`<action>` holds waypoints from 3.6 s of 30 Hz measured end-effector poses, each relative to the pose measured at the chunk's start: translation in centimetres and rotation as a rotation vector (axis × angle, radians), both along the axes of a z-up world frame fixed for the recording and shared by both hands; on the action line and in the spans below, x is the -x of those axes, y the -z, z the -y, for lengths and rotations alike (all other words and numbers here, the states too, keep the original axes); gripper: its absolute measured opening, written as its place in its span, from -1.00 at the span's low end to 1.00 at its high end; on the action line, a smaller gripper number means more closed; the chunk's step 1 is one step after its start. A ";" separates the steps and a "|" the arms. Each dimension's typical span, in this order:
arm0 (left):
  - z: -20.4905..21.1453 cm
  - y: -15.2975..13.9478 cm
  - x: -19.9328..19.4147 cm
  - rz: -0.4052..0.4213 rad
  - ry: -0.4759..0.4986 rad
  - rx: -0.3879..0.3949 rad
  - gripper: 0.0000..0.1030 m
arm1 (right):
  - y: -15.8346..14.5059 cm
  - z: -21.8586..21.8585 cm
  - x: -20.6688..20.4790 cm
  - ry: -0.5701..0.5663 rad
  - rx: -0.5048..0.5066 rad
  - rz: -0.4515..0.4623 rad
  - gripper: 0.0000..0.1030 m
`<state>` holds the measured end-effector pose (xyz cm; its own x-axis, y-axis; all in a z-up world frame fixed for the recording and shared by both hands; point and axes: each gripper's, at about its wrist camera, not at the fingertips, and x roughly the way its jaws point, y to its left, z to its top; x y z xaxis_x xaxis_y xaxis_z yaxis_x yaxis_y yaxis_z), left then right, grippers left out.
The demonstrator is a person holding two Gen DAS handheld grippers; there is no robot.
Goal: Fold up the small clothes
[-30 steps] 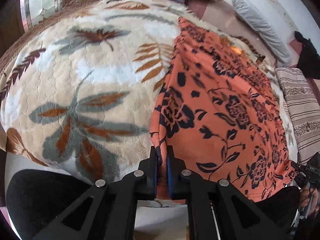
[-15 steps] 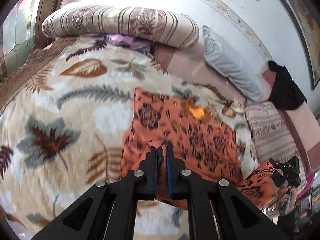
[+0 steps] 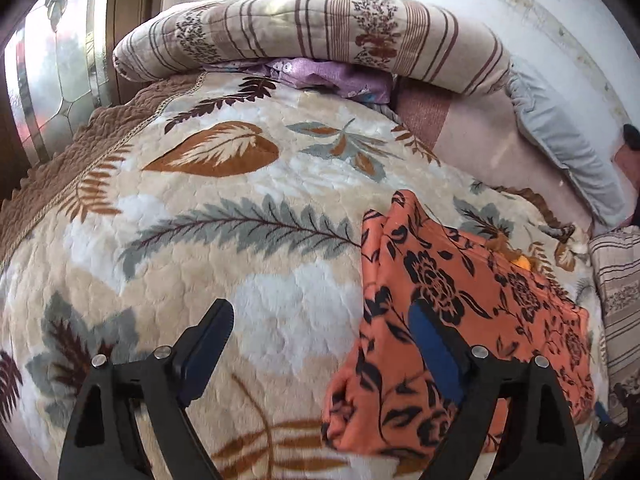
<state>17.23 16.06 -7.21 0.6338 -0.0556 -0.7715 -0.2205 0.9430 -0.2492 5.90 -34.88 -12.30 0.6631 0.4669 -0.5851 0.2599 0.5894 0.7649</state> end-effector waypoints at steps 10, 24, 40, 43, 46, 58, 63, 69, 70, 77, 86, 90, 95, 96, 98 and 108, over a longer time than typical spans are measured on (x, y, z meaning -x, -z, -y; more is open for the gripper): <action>4.1 5.3 -0.6 -0.164 0.070 0.028 0.59 | 5.2 -4.4 -1.1 0.083 -0.147 -0.154 0.44; 3.8 -3.3 9.1 -0.035 0.093 0.105 -0.65 | -3.8 -5.7 -0.5 -0.036 0.015 -0.012 -0.81; 1.3 -0.8 10.8 -0.056 0.137 0.034 0.22 | -2.3 2.6 10.2 -0.001 0.194 -0.099 0.49; 2.6 0.2 6.3 -0.085 0.179 0.027 0.22 | -2.9 1.8 7.2 -0.077 0.241 -0.050 0.49; 3.5 1.6 3.2 -0.137 0.175 0.008 0.22 | -2.6 0.3 3.0 -0.144 0.313 -0.031 0.49; 4.6 2.1 1.2 -0.106 0.161 -0.074 -0.45 | 0.8 -4.6 -8.1 -0.288 0.489 -0.096 -0.43; 4.4 1.5 1.3 -0.082 0.148 -0.083 -0.95 | -0.2 -5.3 -7.8 -0.286 0.595 -0.104 -0.86; 3.5 -3.6 6.9 0.096 0.100 -0.087 -0.95 | -6.3 -6.5 -5.6 -0.257 0.706 0.053 -0.88; 3.2 -3.6 7.5 0.102 0.083 -0.088 -0.95 | -7.1 -6.8 -5.5 -0.256 0.711 0.081 -0.88; 2.3 4.6 2.3 -0.130 0.064 -0.127 -0.80 | 1.3 -7.3 -11.6 -0.291 0.649 -0.159 -0.80; 0.8 -1.1 6.3 0.001 0.039 -0.091 -0.38 | -5.4 -6.1 -5.5 -0.170 0.648 -0.017 -0.63; 1.3 -3.5 12.2 0.034 0.080 -0.050 0.06 | -8.9 -8.8 -0.3 -0.287 0.525 0.100 -0.06; 2.6 0.2 16.9 -0.085 0.106 0.032 0.22 | -6.0 -11.4 4.9 -0.325 0.388 0.103 0.55; 2.6 1.3 17.3 -0.119 0.099 0.040 0.21 | -4.9 -11.5 5.4 -0.321 0.396 0.069 0.55; 2.4 1.9 18.2 -0.115 0.087 0.066 0.21 | -3.1 -11.2 6.3 -0.293 0.368 0.024 0.55; 3.0 2.1 16.3 -0.027 0.239 0.117 0.21 | -2.3 -11.3 8.6 -0.262 0.368 0.076 0.55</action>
